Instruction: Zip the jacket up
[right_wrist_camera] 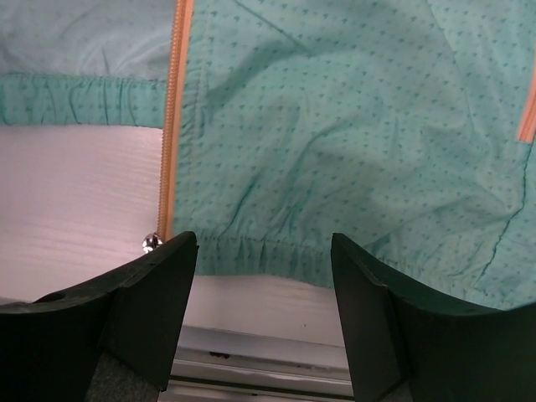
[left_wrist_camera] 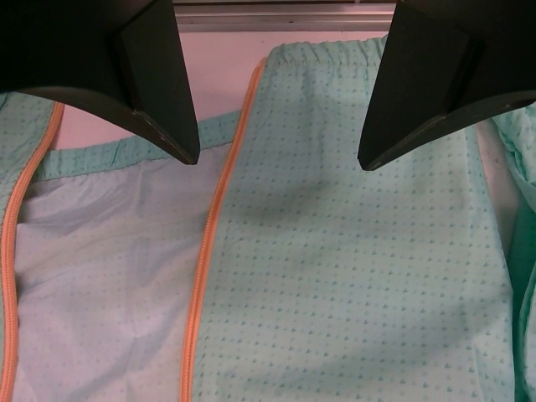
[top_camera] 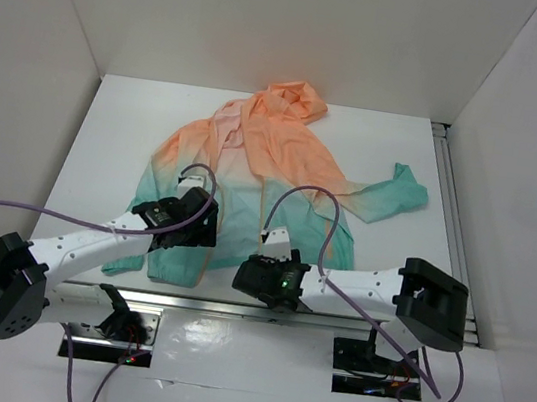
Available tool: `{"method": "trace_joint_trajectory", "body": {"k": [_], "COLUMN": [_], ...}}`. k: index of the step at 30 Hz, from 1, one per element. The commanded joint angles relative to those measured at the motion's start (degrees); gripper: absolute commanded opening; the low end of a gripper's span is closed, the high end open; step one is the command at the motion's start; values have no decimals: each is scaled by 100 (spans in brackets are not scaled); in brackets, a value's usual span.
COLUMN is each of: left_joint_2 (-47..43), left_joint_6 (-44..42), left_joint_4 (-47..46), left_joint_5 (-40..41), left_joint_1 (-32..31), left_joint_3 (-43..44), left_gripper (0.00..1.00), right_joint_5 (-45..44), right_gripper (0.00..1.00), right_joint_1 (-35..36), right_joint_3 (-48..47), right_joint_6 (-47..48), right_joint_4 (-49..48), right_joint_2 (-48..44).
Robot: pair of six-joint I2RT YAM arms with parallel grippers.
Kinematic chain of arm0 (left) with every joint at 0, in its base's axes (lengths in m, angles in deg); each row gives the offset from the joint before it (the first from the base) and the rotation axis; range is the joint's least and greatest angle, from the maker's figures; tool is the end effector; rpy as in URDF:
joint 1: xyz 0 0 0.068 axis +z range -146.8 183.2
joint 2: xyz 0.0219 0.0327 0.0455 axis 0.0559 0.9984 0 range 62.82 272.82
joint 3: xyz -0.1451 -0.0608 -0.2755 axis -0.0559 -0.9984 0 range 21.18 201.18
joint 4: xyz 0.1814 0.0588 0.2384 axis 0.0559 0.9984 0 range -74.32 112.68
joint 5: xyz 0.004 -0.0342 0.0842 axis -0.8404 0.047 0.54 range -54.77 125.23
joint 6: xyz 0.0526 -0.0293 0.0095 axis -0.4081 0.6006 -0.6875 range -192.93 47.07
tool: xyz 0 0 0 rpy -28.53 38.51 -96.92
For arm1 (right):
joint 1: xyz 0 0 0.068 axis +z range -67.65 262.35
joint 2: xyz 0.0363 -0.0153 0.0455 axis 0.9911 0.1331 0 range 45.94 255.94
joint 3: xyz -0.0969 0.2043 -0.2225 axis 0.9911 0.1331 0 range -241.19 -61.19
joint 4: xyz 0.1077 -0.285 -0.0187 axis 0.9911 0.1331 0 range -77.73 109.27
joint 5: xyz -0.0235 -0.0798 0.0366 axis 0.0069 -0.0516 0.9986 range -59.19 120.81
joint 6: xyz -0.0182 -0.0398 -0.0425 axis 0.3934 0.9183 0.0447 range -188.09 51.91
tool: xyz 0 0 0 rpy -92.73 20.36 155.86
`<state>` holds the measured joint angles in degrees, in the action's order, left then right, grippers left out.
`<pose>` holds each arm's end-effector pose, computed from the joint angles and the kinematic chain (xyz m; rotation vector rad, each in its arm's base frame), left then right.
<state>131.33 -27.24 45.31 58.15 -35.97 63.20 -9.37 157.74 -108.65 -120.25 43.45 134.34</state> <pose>0.2118 -0.1497 0.2291 -0.2893 2.4289 -0.1363 0.1052 0.2869 0.1740 -0.3453 2.3604 -0.0489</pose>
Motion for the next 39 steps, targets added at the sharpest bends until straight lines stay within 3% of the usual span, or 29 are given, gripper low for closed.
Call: {"method": "trace_joint_trajectory", "body": {"k": [1, 10, 20, 31, 39], "left_joint_2": [13, 127, 180, 233, 347], "left_joint_6": [72, 71, 124, 230, 282], "left_joint_4": [43, 43, 96, 149, 201], "left_joint_5": [108, 108, 108, 108, 160], "left_joint_1": [-20, -72, -72, -72, -125], "left_joint_3": [210, 263, 263, 263, 324], "left_gripper": [90, 90, 90, 90, 90], "right_joint_5": [18, 756, 1591, 1953, 1813], "right_gripper": [72, 72, 68, 64, 59], "right_joint_1": [98, -120, -648, -921, -921], "right_joint_3": [-9, 325, 712, 765, 870], "right_joint_6": [38, 1031, 1366, 1120, 454], "right_joint_4": [-313, -1105, -1711, -1685, -1501], "right_joint_2": [-85, -684, -789, -789, -623]}}
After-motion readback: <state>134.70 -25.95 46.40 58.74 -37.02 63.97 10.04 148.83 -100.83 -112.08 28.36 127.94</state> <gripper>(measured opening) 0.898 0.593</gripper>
